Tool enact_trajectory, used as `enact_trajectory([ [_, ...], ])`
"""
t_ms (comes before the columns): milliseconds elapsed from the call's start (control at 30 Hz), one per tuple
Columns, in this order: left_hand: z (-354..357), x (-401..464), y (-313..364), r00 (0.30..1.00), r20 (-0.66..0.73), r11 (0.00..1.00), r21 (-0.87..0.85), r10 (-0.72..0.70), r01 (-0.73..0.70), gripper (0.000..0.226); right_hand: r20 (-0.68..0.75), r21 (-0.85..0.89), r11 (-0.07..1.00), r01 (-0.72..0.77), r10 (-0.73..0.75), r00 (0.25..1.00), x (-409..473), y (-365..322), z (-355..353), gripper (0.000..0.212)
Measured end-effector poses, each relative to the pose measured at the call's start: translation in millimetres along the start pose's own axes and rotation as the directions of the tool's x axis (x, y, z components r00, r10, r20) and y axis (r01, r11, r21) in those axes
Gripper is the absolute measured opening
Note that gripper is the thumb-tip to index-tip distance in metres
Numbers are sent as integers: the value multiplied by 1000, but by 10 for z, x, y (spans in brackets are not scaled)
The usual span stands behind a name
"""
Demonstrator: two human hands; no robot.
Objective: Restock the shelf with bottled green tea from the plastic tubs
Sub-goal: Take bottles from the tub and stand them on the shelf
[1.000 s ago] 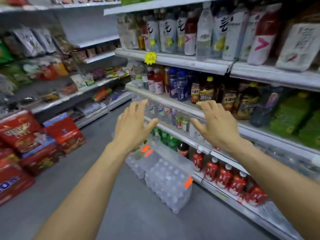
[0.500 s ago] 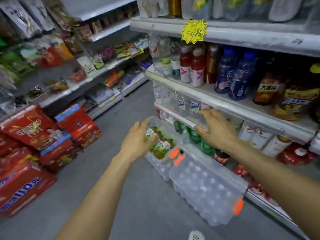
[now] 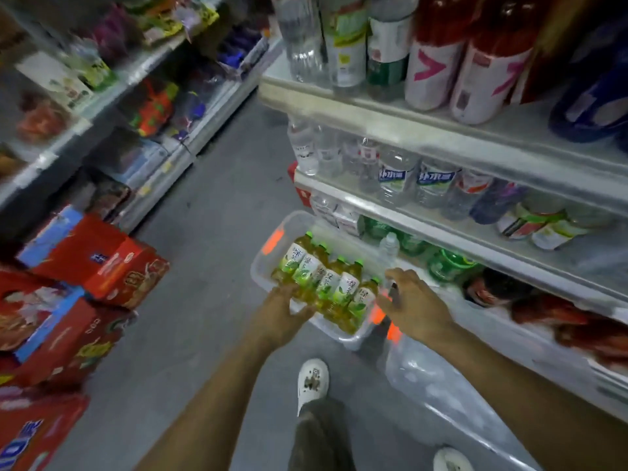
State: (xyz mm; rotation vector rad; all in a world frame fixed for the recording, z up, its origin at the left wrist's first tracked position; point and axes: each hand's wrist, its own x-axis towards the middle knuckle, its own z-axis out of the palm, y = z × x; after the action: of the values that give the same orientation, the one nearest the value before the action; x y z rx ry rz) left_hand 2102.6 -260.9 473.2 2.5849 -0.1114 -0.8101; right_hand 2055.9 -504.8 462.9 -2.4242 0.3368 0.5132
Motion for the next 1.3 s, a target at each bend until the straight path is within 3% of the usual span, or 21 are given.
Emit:
enact_trajectory([
  [133,45,951,-557,992,127,999,-23,-23,27,44,117,91,979,-184,173,978,627,-113,694,49],
  [267,318,1859,-1025,974,212,995,-35,-80,89,38,214,141,911,-389,355,910,1227,-101,1318,54],
  [433,756,2712,-1416,970,199,989,-25,-137,145,45,251,187,786,-589,541,803,1941,37,2016,56],
  [567,1160,3104,-1636,976,191,993,82,-102,88,56,261,319,645,-695,645,718,2348,112,2455,63],
  [767,1479,3341,-1629,995,93,956,295,-30,1,74,206,414,510,-754,754,623,2679,251,2862,63],
  [900,1590,3507,-1642,980,176,979,192,-98,63,90,209,470,426,-773,797,566,2761,259,2959,55],
  [1000,1558,3571,-1584,960,249,982,168,-132,91,100,161,506,422,-752,811,563,2706,249,2926,50],
  [1067,1535,3540,-1548,947,283,978,181,-151,102,89,140,512,422,-748,818,558,2599,211,2852,48],
  [1167,1447,3376,-1466,924,322,978,107,-206,181,55,130,542,437,-718,801,585,2378,124,2707,54],
  [1300,1269,3037,-1265,924,327,970,-70,-198,233,54,72,578,478,-662,778,625,2031,-35,2465,62],
])
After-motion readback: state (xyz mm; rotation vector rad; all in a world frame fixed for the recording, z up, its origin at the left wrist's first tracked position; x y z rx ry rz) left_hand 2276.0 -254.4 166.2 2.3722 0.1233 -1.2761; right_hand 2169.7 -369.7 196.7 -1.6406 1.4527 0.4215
